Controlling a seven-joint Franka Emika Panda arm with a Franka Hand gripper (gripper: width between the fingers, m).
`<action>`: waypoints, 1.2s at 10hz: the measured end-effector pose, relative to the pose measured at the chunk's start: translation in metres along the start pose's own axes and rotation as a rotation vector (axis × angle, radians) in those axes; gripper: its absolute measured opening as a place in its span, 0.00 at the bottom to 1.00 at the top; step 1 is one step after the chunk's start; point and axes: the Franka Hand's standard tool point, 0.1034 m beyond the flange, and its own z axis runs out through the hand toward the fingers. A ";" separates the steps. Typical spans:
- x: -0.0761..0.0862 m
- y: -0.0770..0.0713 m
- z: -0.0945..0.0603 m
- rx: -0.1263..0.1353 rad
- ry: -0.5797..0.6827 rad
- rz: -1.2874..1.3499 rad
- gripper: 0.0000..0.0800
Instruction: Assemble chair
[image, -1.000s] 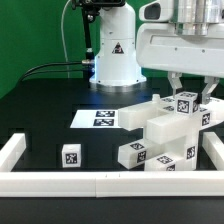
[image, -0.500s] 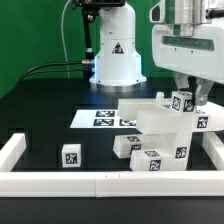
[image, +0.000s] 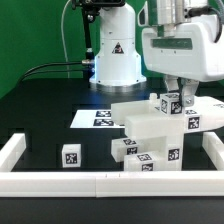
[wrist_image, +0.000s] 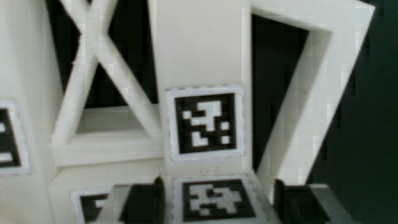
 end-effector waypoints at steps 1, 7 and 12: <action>0.003 0.000 -0.001 0.008 -0.003 0.000 0.36; 0.008 0.000 -0.001 0.011 -0.007 -0.004 0.76; 0.025 -0.005 -0.011 0.013 -0.004 -0.372 0.81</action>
Offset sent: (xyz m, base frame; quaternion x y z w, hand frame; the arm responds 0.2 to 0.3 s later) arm 0.0000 0.0000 0.0000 0.0000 0.0000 0.0000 1.0000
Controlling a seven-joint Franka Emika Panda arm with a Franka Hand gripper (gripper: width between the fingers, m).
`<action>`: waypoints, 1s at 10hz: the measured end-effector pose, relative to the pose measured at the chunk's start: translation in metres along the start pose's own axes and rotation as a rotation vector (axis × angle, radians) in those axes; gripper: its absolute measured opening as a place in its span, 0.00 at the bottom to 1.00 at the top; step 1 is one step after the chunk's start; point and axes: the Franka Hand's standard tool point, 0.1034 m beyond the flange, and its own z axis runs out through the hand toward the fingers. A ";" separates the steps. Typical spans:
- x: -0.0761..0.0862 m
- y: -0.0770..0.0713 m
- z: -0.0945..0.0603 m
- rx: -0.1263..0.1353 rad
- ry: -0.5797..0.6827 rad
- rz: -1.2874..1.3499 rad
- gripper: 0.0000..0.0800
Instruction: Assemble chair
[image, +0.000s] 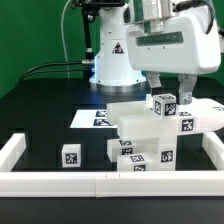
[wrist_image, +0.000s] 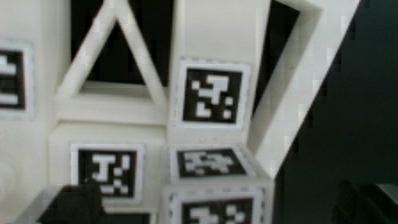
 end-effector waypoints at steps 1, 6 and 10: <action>0.000 -0.002 -0.001 -0.018 0.006 -0.177 0.81; -0.006 -0.003 0.001 -0.049 0.008 -0.613 0.81; -0.005 0.001 0.004 -0.068 -0.036 -1.083 0.81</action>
Offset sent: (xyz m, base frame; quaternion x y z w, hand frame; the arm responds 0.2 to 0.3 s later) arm 0.0000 0.0000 0.0000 0.0000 0.0000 -0.1938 0.9810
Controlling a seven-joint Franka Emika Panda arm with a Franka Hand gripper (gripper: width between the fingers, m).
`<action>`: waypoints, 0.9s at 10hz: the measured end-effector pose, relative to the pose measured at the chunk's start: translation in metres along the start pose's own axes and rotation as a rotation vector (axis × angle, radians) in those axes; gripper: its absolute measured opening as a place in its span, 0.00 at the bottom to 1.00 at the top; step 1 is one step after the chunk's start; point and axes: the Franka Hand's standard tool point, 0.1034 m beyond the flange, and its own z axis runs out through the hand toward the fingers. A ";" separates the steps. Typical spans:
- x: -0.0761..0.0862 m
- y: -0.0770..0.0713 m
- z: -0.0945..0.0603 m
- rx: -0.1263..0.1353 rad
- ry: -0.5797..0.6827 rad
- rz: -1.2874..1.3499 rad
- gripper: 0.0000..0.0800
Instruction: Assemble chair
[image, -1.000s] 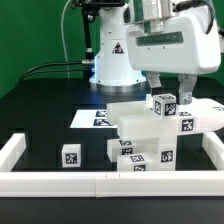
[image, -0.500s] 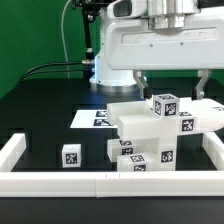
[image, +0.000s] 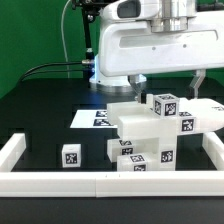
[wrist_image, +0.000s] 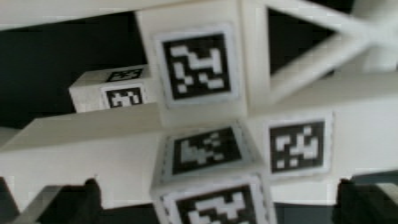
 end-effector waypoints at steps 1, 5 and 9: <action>-0.004 0.001 0.002 0.011 -0.025 0.002 0.81; -0.005 -0.001 0.015 0.041 -0.179 0.175 0.81; -0.003 0.001 0.015 0.025 -0.172 0.316 0.48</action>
Offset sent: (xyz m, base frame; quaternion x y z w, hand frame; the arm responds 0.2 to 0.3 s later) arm 0.0094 0.0176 -0.0145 0.0116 -0.0670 0.0510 0.9964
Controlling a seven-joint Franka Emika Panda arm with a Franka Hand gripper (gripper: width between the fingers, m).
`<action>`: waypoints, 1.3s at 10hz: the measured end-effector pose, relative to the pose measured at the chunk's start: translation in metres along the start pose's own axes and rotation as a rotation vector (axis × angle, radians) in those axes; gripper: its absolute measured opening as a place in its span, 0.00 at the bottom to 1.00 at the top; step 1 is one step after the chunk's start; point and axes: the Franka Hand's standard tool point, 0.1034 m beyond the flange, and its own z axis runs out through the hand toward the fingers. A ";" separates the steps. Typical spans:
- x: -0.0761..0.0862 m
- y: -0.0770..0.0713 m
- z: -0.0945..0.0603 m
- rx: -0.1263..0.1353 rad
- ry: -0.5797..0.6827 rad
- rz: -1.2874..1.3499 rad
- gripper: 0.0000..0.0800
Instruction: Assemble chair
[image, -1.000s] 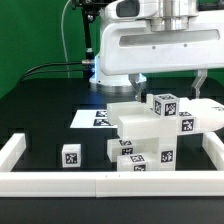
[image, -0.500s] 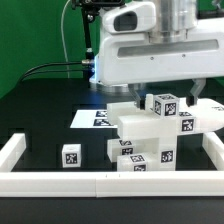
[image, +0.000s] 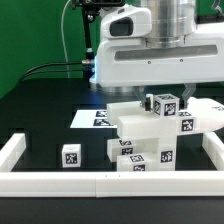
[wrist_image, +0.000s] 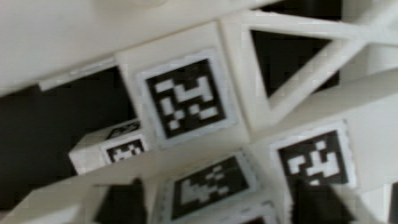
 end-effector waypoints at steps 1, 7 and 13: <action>0.000 0.000 0.000 0.000 0.000 0.090 0.35; 0.002 0.003 0.000 0.002 0.007 0.348 0.35; 0.002 0.003 0.000 0.001 0.006 0.348 0.67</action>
Offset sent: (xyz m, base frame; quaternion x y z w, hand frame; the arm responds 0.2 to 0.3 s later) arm 0.0014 -0.0012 -0.0079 0.0157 0.0032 0.1268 0.9918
